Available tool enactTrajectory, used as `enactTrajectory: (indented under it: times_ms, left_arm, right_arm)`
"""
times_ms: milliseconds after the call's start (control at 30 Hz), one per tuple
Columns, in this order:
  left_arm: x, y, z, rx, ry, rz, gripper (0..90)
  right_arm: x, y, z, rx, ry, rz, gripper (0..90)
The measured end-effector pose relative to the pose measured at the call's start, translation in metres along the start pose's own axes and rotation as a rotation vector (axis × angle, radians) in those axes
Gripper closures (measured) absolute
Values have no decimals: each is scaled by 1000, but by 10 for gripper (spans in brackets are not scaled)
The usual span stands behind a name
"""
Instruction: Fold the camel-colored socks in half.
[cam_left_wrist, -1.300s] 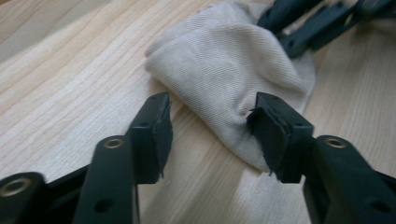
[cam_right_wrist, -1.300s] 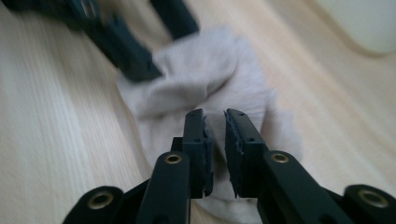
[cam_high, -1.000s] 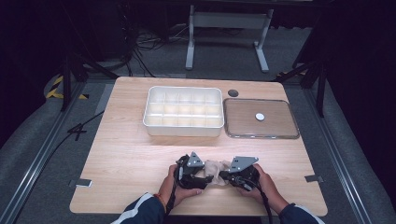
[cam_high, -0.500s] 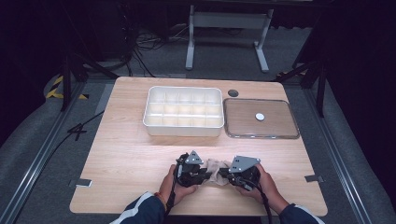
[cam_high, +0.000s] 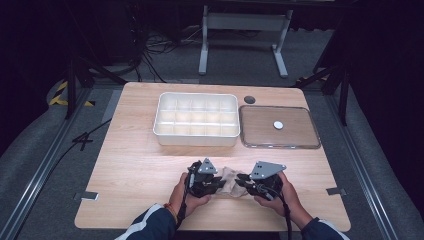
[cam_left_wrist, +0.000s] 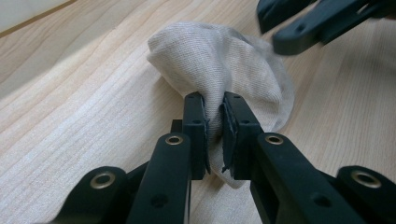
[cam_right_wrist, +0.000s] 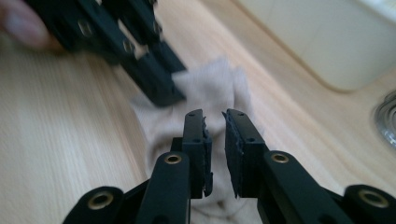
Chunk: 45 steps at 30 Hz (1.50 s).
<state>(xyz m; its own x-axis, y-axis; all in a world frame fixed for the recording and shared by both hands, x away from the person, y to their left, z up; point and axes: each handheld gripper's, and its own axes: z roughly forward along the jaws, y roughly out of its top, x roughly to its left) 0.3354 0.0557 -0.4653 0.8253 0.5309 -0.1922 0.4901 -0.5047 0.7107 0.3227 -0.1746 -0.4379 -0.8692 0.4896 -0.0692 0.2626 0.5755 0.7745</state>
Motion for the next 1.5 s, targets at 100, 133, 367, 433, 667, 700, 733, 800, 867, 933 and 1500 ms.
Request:
enactTrajectory:
  times_ms: [100,133,367,433,667,700,733,800,867,933,1500]
  left_arm:
    - [0,0,1,-3,3,11,808]
    - [0,0,0,3,6,3,807]
    - [1,1,-1,-18,-15,0,802]
    - [1,1,-2,-24,-17,1,795]
    - [1,2,-2,-4,-5,8,804]
    - [1,2,-2,-4,-1,9,804]
    - [1,2,-2,-4,-1,9,804]
    - [0,3,-1,-2,1,15,804]
    - [-1,3,-1,-1,0,22,804]
    - [-1,3,-1,-4,2,16,803]
    - [-11,14,3,-59,-28,51,824]
  right_arm:
    - [4,2,2,-9,1,-13,775]
    - [6,2,6,23,12,-30,791]
    - [7,-10,29,153,19,-56,815]
    - [7,-9,29,160,18,-54,820]
    - [0,0,9,81,10,-22,780]
    - [0,1,6,61,5,-18,780]
    - [0,3,5,48,3,-20,778]
    - [1,4,4,33,4,-27,773]
    - [4,5,6,28,4,-33,790]
    - [4,2,13,73,1,-47,808]
    - [-3,-10,33,135,52,7,778]
